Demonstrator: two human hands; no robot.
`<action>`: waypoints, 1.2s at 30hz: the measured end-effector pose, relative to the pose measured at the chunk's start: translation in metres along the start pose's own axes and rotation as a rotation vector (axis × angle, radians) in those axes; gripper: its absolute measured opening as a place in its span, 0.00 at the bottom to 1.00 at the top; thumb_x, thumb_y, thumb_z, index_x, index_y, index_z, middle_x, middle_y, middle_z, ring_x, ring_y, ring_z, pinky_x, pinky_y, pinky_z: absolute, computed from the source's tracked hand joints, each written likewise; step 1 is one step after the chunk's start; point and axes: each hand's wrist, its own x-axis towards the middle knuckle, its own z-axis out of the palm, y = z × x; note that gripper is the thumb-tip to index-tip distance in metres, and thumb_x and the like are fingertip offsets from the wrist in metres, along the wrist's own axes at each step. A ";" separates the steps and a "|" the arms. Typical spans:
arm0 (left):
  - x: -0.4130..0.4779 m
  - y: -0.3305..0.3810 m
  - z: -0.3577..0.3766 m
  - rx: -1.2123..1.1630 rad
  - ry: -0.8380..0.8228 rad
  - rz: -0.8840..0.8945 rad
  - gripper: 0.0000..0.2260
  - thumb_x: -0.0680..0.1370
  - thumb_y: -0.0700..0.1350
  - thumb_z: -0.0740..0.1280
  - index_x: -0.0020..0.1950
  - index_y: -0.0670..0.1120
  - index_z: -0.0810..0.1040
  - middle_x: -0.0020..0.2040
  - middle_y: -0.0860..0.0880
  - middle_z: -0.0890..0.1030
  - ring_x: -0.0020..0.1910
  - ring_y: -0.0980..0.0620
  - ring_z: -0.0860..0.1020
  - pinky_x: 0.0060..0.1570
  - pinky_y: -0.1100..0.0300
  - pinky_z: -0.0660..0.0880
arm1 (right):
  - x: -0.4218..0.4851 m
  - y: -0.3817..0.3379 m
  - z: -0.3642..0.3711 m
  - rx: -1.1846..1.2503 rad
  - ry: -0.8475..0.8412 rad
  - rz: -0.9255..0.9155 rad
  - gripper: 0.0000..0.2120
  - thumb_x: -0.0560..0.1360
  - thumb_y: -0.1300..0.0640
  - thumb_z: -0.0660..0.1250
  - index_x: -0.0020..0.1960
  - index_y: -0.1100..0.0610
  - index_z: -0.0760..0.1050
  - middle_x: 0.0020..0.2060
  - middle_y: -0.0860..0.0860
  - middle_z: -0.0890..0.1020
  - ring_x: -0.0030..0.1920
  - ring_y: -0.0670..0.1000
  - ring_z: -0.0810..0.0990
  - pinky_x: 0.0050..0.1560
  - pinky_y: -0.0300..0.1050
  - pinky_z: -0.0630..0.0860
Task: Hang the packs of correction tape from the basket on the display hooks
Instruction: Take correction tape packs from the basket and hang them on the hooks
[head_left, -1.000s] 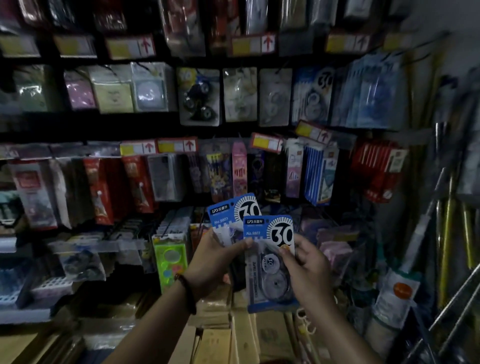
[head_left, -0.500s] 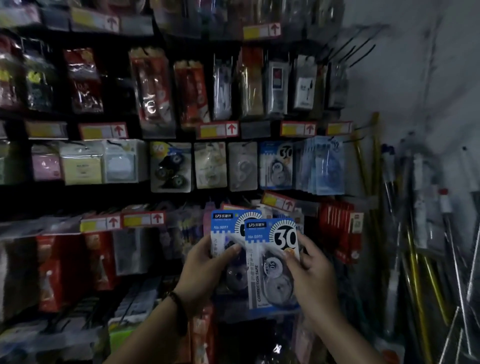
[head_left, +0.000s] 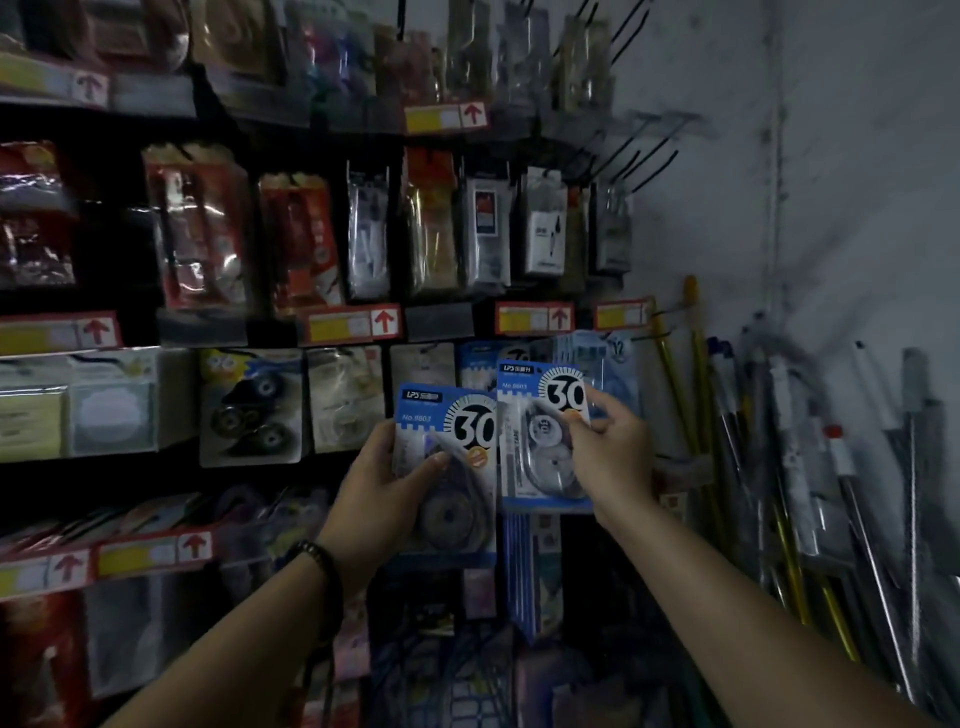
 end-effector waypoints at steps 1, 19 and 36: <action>0.007 0.000 -0.001 0.024 0.027 0.013 0.15 0.81 0.48 0.73 0.66 0.56 0.76 0.60 0.52 0.86 0.56 0.49 0.87 0.56 0.41 0.84 | 0.009 -0.002 0.006 0.005 0.002 0.011 0.18 0.83 0.56 0.70 0.72 0.49 0.77 0.46 0.51 0.85 0.41 0.49 0.83 0.37 0.42 0.75; 0.056 0.007 0.033 -0.110 0.091 0.059 0.22 0.80 0.43 0.72 0.67 0.64 0.69 0.60 0.52 0.84 0.52 0.50 0.87 0.46 0.47 0.87 | 0.070 0.012 0.042 0.017 0.052 -0.149 0.21 0.83 0.58 0.69 0.75 0.47 0.75 0.31 0.45 0.77 0.31 0.42 0.76 0.34 0.38 0.73; 0.070 0.005 0.082 -0.052 0.014 0.104 0.22 0.83 0.43 0.69 0.74 0.57 0.69 0.63 0.52 0.83 0.58 0.52 0.86 0.56 0.46 0.85 | 0.038 -0.001 0.020 -0.143 0.048 -0.356 0.09 0.83 0.50 0.66 0.61 0.48 0.81 0.43 0.43 0.83 0.42 0.37 0.81 0.37 0.30 0.74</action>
